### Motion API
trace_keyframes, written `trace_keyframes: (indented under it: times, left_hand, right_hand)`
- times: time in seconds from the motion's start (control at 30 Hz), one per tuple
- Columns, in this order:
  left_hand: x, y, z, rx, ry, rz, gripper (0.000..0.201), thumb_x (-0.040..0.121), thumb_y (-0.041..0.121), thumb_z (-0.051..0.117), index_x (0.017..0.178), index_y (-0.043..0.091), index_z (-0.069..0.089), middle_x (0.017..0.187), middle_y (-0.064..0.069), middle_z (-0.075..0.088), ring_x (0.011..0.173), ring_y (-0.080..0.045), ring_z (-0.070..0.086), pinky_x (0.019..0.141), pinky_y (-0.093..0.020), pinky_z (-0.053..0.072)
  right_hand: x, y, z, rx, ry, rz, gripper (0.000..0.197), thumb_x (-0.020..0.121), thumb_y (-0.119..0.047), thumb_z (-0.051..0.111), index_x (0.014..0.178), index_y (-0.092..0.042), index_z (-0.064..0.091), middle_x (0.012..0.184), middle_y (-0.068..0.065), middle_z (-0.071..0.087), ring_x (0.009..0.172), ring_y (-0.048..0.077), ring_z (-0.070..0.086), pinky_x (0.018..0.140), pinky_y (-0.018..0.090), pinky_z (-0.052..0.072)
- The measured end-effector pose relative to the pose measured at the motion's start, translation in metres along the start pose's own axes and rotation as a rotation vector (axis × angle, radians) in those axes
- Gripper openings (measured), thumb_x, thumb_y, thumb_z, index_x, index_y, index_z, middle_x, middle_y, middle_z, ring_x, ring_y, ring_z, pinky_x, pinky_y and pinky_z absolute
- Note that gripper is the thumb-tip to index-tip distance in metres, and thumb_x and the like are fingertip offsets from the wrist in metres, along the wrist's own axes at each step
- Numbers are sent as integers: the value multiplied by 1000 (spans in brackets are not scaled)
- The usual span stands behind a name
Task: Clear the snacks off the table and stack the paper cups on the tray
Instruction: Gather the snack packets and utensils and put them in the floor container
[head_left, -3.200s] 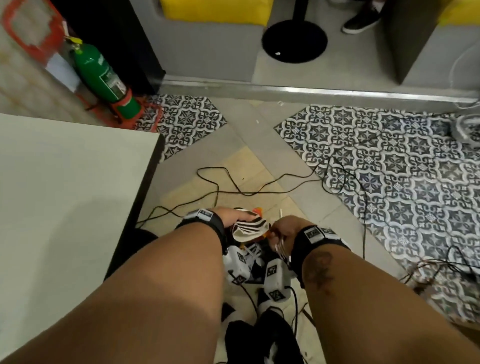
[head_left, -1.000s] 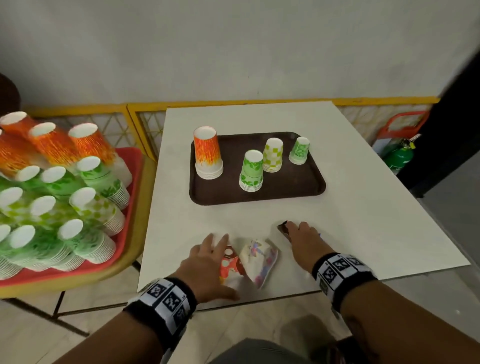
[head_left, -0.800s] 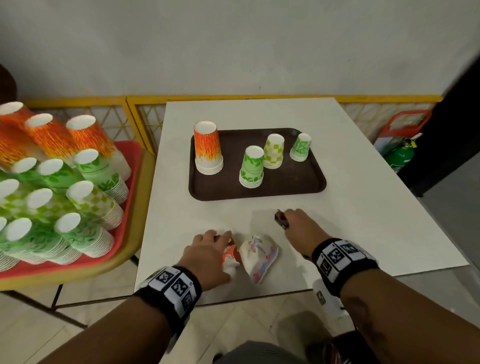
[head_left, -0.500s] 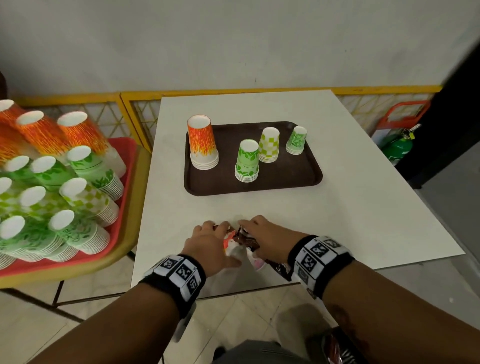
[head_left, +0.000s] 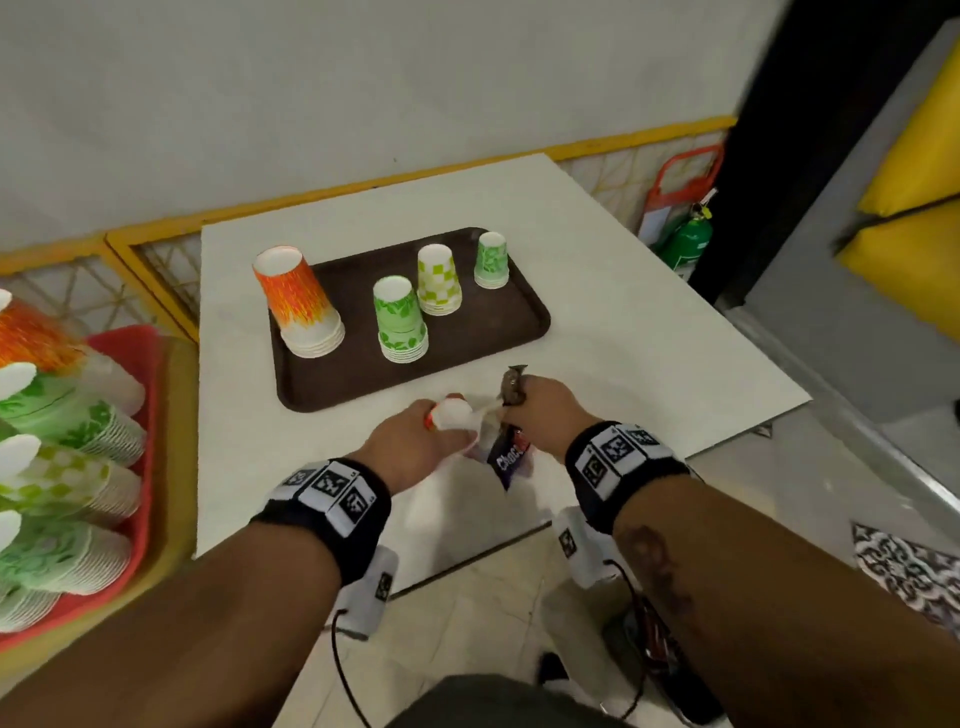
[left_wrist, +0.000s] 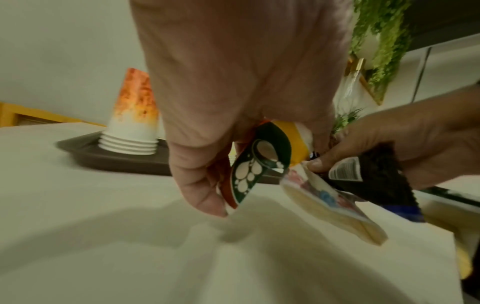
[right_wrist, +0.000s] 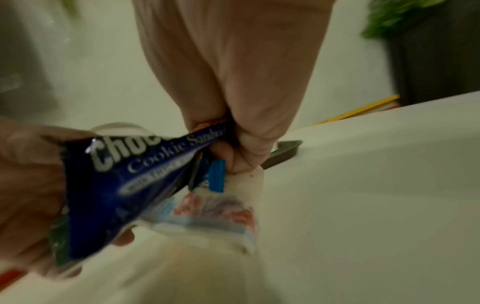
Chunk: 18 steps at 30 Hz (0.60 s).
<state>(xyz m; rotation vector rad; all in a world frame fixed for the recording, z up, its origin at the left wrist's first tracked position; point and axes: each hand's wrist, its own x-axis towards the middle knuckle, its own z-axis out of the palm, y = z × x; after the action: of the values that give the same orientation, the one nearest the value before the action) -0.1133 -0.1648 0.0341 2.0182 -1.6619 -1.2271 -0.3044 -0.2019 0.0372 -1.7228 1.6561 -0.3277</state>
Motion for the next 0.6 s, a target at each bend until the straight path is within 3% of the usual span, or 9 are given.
trace_keyframes:
  times: [0.07,0.13,0.23,0.37,0.43,0.53,0.6]
  left_hand:
    - [8,29,11,-109,-38,12,63,64,65,72,117,33,57,98,1,69,80,-18,64,72,-33,56]
    - [16,65,30,-185,-106,51,64,62,66,74,116,33,60,89,3,67,73,-17,60,67,-34,54]
    - [26,123,70,-271,-241,108,68,57,69,72,114,34,62,94,2,66,83,-17,61,80,-40,59]
    - [31,203,150,-320,-490,135,53,81,56,69,124,29,58,120,0,62,110,-20,59,92,-42,55]
    - [30,233,197,-330,-577,109,64,74,58,70,128,26,57,128,-3,60,117,-25,57,92,-43,54]
    - [26,256,265,-321,-681,38,80,62,61,71,131,24,57,130,-8,58,115,-28,57,87,-40,53]
    - [25,260,309,-286,-737,7,76,68,59,73,132,22,56,137,-11,57,118,-30,57,88,-41,53]
  right_hand:
    - [-10,23,-22,293,76,114,4,87,-9,65,84,-8,62,82,9,62,80,27,60,74,36,48]
    - [-24,53,-50,618,163,244,13,87,-4,67,78,-9,59,78,8,59,76,23,58,72,35,47]
    - [-47,95,-87,797,312,356,14,91,-9,67,79,-10,59,78,4,58,68,15,57,65,29,48]
    - [-92,168,-125,1296,616,515,8,92,1,63,96,-3,56,83,13,61,68,24,63,43,26,54]
    - [-116,200,-139,1391,708,550,6,93,4,59,99,2,56,85,15,62,63,23,67,41,27,55]
    - [-147,254,-144,1416,828,655,13,96,5,54,84,0,52,68,12,62,39,13,62,31,24,47]
    - [-163,298,-136,1405,840,734,9,97,3,54,88,3,56,67,17,71,44,16,64,33,28,50]
